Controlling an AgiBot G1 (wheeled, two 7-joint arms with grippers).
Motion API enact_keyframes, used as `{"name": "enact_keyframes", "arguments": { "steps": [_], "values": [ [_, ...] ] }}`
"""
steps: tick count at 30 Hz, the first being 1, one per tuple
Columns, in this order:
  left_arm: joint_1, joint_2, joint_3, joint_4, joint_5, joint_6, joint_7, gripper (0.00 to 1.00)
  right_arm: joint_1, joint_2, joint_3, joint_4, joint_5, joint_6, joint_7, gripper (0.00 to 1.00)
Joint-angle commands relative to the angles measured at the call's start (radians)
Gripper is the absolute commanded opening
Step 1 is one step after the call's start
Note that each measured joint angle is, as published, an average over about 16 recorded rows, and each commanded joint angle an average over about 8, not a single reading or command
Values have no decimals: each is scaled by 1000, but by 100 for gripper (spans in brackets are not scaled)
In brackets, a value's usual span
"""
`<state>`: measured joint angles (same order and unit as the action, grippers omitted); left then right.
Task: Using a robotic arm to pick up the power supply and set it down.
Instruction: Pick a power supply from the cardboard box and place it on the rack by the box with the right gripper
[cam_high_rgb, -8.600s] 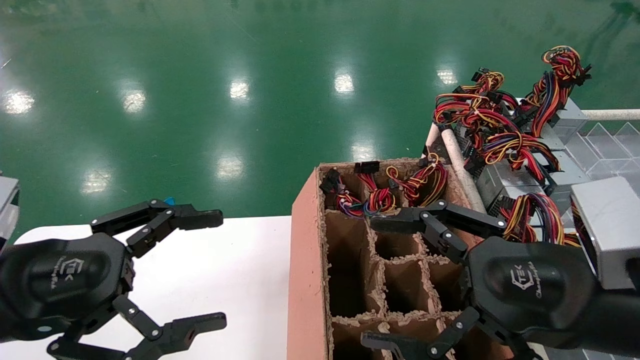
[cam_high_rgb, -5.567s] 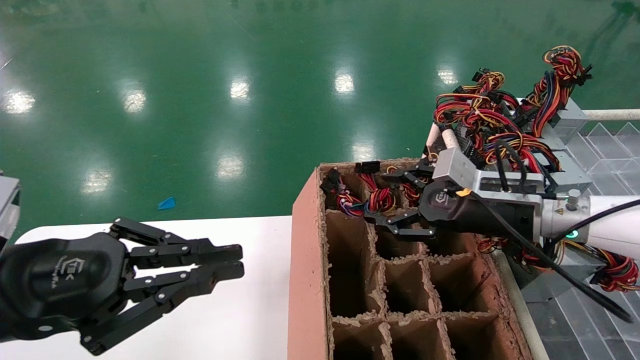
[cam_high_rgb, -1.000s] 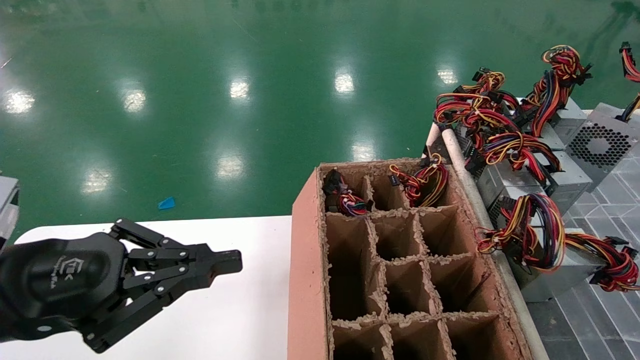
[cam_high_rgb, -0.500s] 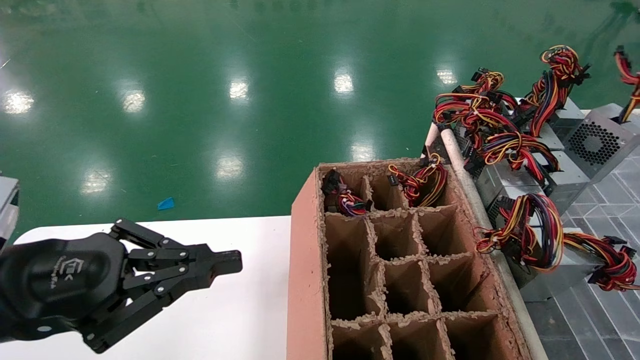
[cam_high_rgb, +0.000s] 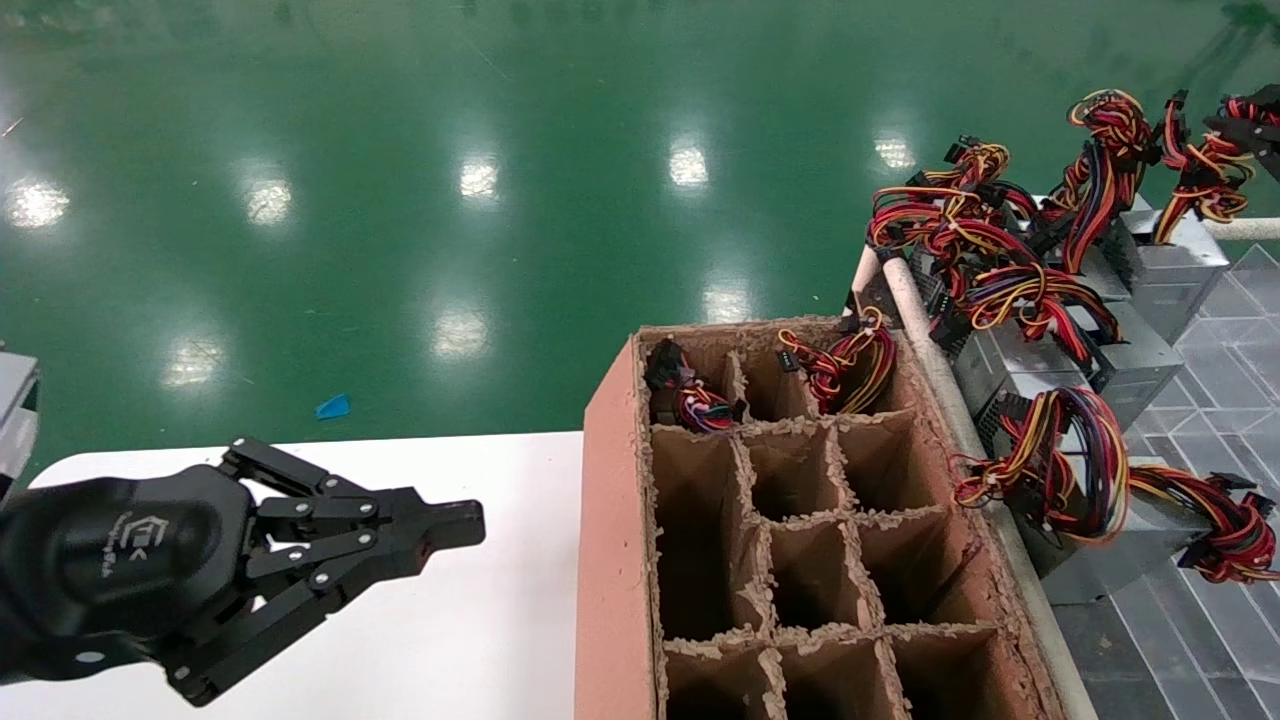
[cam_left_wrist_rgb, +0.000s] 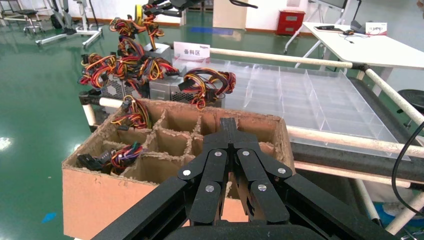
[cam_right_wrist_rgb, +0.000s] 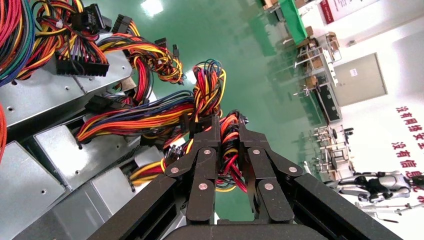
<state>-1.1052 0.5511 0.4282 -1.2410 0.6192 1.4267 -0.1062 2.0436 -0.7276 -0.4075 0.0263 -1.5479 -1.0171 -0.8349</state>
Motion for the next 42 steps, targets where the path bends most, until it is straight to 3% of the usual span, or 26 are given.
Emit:
{"name": "enact_keyframes", "arguments": {
  "steps": [1, 11, 22, 23, 30, 31, 42],
  "values": [
    [0, 0, 0, 0, 0, 0, 0, 0, 1, 0, 0, -5, 1, 0, -4, 0],
    [0, 0, 0, 0, 0, 0, 0, 0, 9, 12, 6, -20, 10, -67, 5, 0],
    [0, 0, 0, 0, 0, 0, 0, 0, -2, 35, -2, -39, -3, -60, 18, 0],
    [0, 0, 0, 0, 0, 0, 0, 0, -5, 35, -1, -42, -1, -57, 19, 5],
    [0, 0, 0, 0, 0, 0, 0, 0, -27, 33, 3, -43, 5, -44, 19, 92],
    [0, 0, 0, 0, 0, 0, 0, 0, -28, 32, 3, -42, 5, -43, 18, 100],
    [0, 0, 0, 0, 0, 0, 0, 0, -15, 44, 2, -23, 3, -59, 19, 100]
  ]
}}
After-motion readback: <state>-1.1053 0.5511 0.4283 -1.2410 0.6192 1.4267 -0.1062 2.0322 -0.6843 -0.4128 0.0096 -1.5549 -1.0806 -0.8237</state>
